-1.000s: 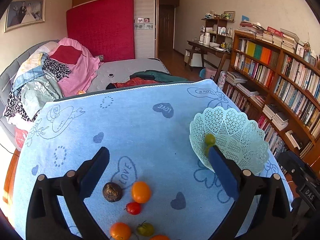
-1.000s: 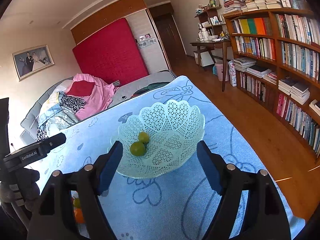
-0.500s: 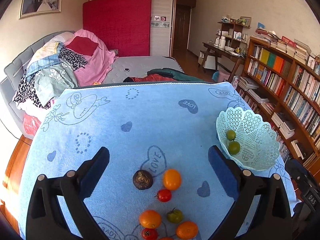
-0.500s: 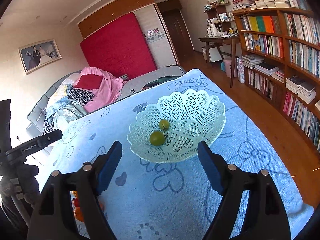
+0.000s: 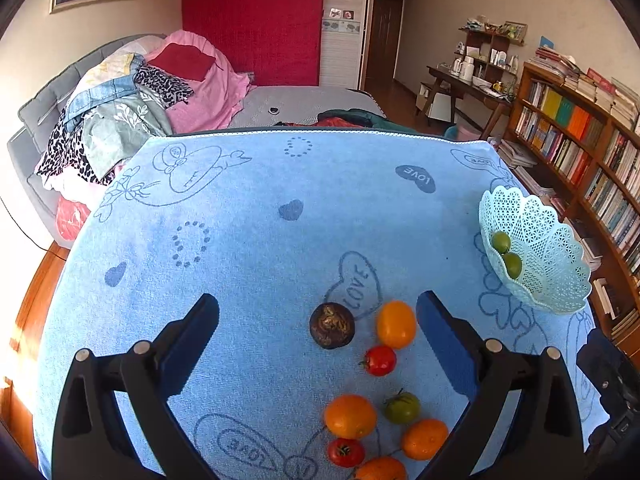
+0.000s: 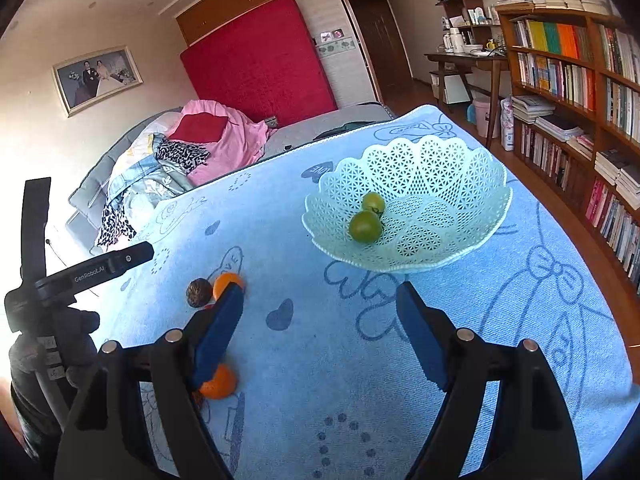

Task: Organize fruits
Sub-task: 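Grasp the brown round fruit with the left gripper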

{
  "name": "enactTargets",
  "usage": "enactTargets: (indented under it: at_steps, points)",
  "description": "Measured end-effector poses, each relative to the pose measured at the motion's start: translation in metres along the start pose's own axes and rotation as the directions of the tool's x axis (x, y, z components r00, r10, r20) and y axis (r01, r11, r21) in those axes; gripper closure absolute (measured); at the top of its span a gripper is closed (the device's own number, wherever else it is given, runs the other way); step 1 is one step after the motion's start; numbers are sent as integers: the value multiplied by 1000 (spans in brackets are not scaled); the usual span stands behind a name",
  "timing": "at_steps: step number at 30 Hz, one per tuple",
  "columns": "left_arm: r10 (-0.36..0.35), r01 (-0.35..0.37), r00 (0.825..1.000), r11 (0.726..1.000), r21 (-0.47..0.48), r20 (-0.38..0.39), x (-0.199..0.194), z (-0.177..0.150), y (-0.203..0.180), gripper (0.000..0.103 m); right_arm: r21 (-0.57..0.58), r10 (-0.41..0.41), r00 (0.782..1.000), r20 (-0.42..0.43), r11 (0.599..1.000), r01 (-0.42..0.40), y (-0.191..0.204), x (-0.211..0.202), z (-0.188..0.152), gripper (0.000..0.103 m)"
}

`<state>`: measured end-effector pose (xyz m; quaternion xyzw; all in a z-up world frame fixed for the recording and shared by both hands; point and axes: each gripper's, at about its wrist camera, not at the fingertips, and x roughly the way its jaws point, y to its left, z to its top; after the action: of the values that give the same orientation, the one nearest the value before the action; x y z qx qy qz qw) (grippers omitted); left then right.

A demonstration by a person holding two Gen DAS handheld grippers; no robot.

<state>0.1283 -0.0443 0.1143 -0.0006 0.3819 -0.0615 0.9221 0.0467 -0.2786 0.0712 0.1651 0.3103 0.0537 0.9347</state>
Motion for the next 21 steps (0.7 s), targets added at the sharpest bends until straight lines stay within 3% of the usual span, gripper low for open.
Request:
enactTargets:
  at_steps: [21]
  points:
    - [15,-17,988,1000,-12,-152,65,-20,15,5,-79,69,981,-184,993,-84,42,45,-41,23]
